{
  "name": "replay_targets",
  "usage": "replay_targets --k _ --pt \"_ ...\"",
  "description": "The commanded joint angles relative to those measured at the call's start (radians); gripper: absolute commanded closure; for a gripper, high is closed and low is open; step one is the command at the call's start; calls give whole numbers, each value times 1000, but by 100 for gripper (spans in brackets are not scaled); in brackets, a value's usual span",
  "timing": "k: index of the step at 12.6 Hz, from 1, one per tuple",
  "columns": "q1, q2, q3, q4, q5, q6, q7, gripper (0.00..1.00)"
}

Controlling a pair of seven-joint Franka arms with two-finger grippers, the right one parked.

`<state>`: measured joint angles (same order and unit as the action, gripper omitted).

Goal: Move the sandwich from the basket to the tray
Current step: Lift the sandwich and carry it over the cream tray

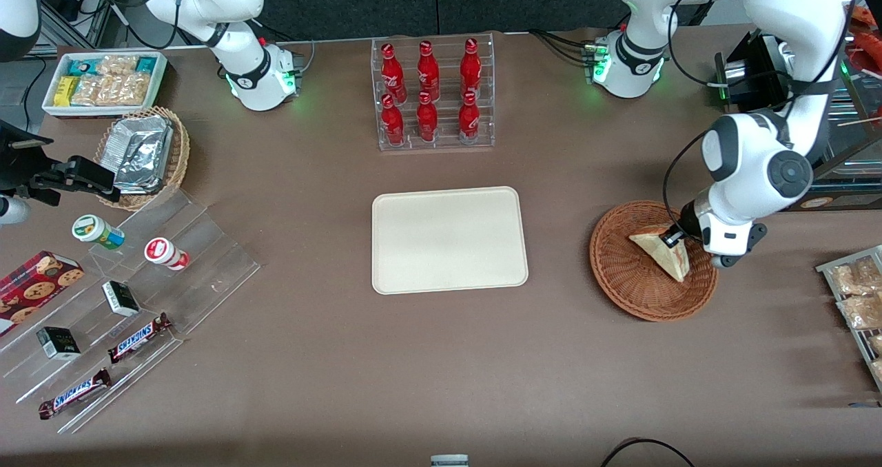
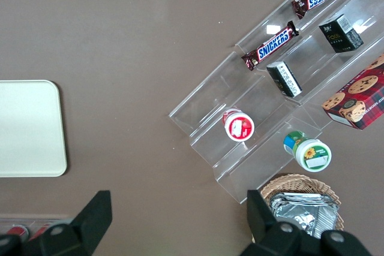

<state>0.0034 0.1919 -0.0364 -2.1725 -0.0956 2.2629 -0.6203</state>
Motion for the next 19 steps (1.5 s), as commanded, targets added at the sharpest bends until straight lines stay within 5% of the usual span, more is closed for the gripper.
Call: replay_targets --k 1,6,9,19 --pt "-48 11 -2 181 -1 -204 -9 100" --pt "-210 17 -2 270 19 -256 7 100" --pt "-337 64 -2 312 106 -250 8 100" --pt "-634 320 -2 581 102 -258 -93 100"
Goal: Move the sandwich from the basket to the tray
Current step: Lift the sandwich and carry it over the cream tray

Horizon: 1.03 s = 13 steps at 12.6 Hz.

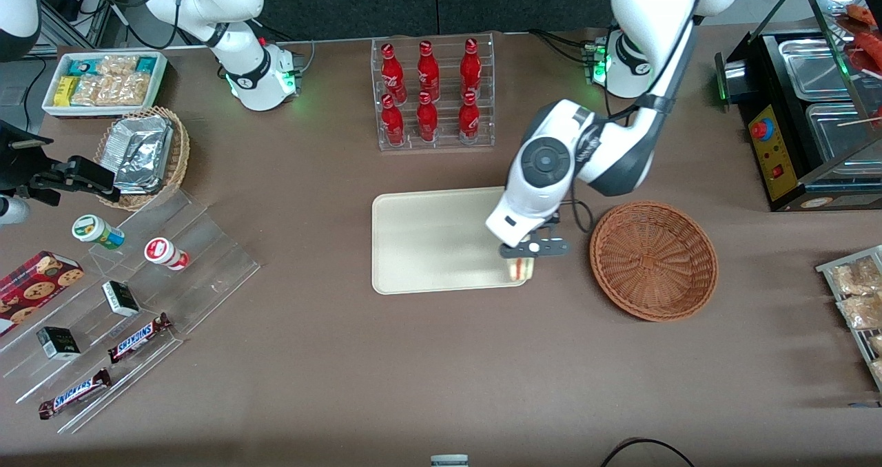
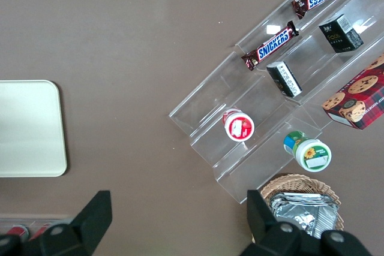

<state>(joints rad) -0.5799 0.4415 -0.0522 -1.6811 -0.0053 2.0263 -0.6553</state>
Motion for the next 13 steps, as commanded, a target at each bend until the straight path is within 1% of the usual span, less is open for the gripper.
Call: replay_targets --k 1,8,13 --pt "-78 103 14 119 16 -21 -88 100" --pt "-173 265 14 290 8 -20 -162 100" --pt "-204 307 14 304 8 -21 -164 100"
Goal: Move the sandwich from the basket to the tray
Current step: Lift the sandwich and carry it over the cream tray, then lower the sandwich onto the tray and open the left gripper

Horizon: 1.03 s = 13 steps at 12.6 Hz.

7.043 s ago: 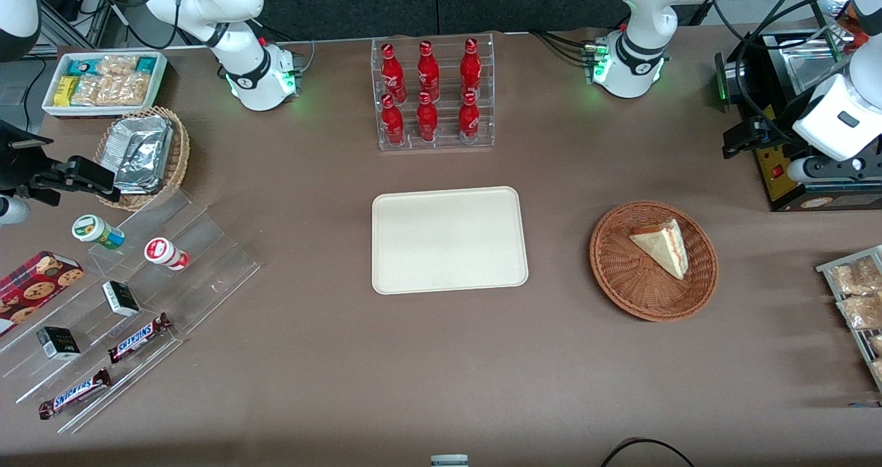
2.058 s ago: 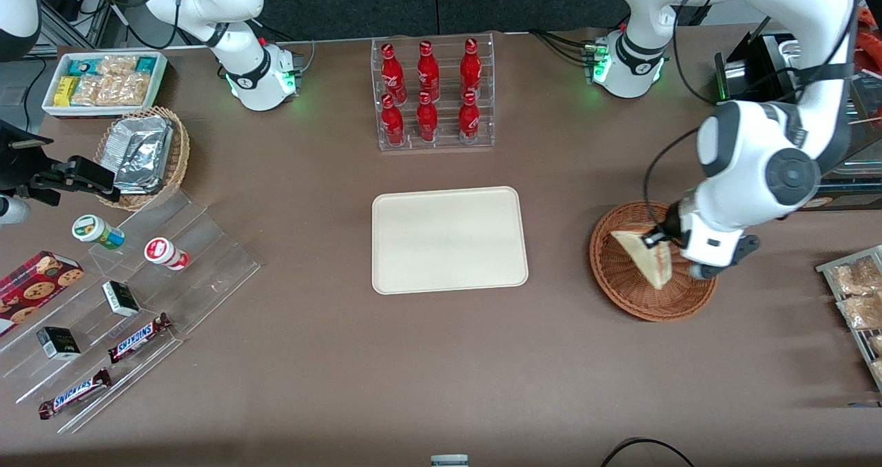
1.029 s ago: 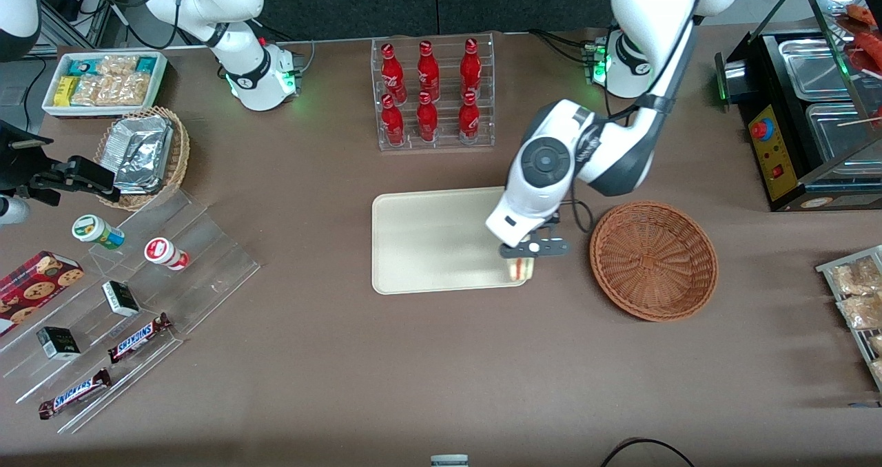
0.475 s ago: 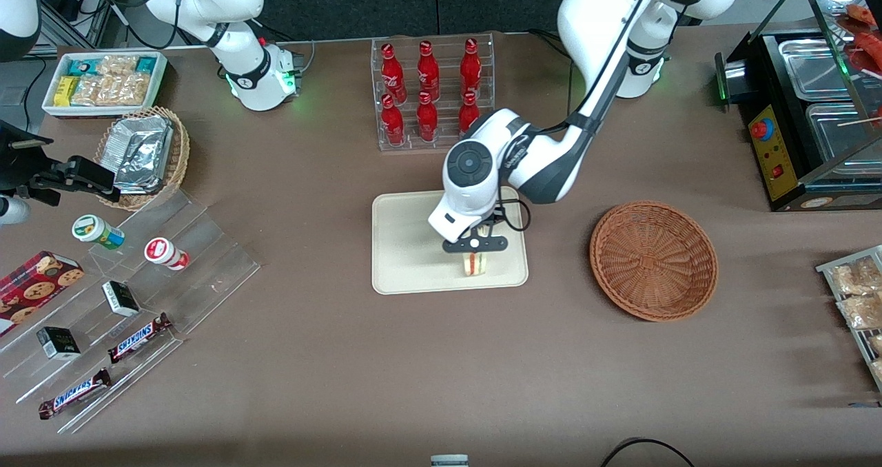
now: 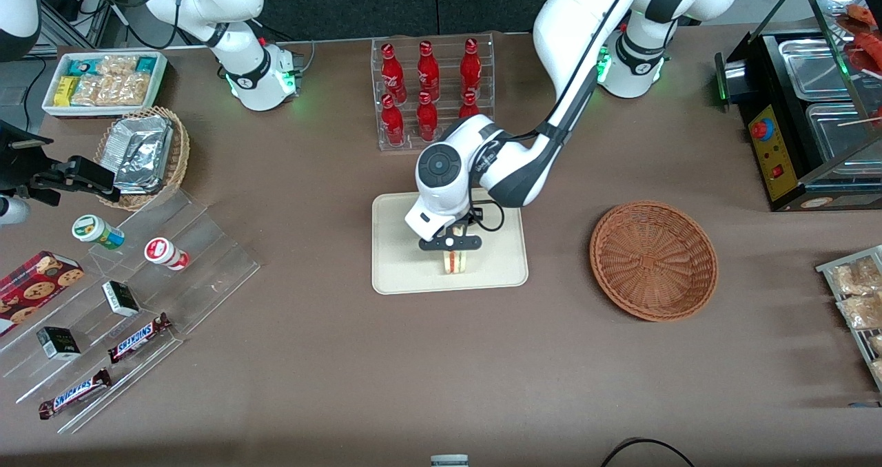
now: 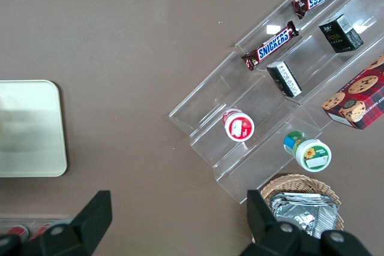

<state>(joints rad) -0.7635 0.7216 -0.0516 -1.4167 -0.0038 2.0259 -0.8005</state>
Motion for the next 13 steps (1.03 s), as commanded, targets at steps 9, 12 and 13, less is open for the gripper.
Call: replay_targets --k 9,12,13 --pt "-46 58 13 35 10 -16 -32 0" --pt "-45 42 16 36 16 -21 -34 0" --pt "-43 36 18 36 13 -21 -35 0"
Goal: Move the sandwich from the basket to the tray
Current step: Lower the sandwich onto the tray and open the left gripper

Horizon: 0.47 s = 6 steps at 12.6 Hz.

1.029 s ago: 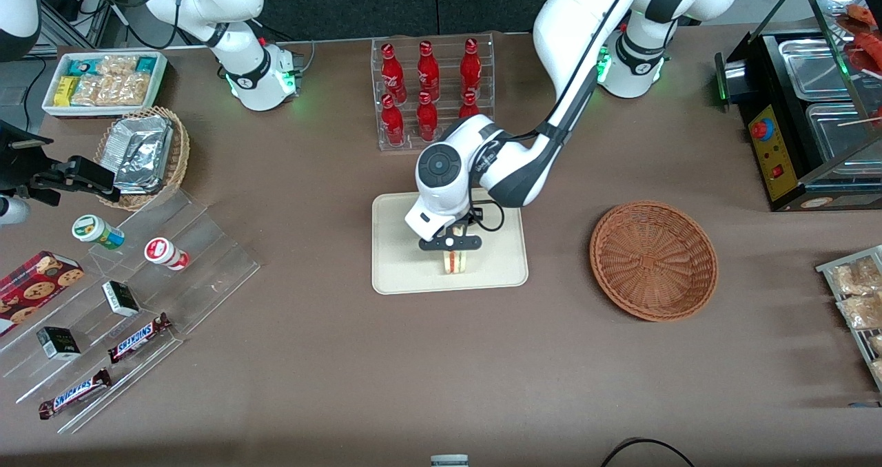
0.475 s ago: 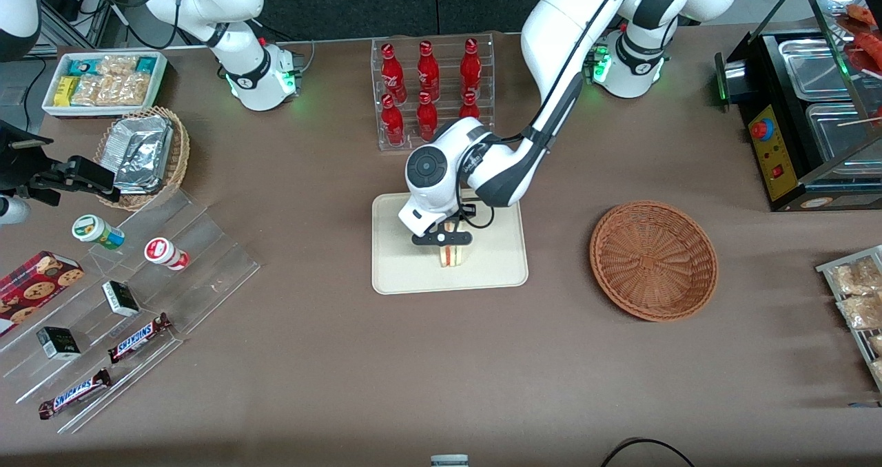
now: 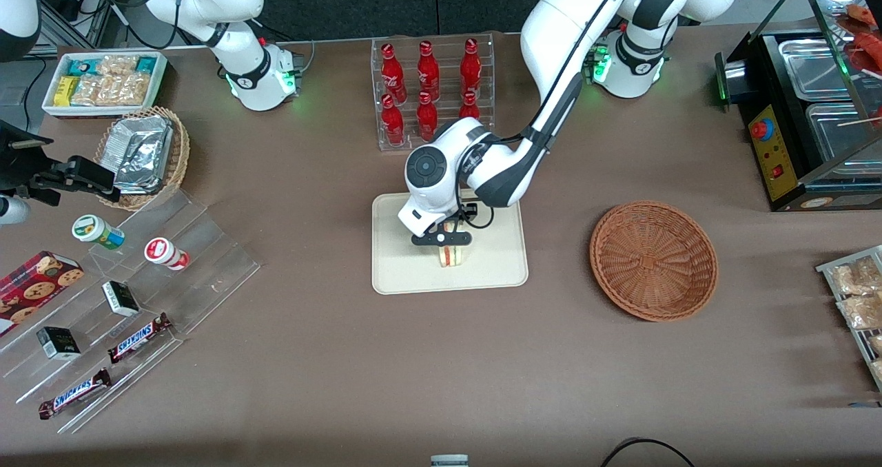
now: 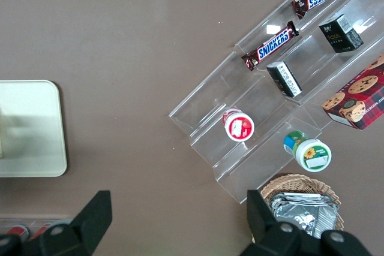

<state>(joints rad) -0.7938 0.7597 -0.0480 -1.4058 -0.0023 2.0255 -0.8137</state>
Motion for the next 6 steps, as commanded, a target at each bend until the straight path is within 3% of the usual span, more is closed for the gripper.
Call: replay_targets --k 1,6 --pt "-12 -19 16 25 11 -22 -24 0" --pt "-5 -82 59 21 5 -42 -86 0"
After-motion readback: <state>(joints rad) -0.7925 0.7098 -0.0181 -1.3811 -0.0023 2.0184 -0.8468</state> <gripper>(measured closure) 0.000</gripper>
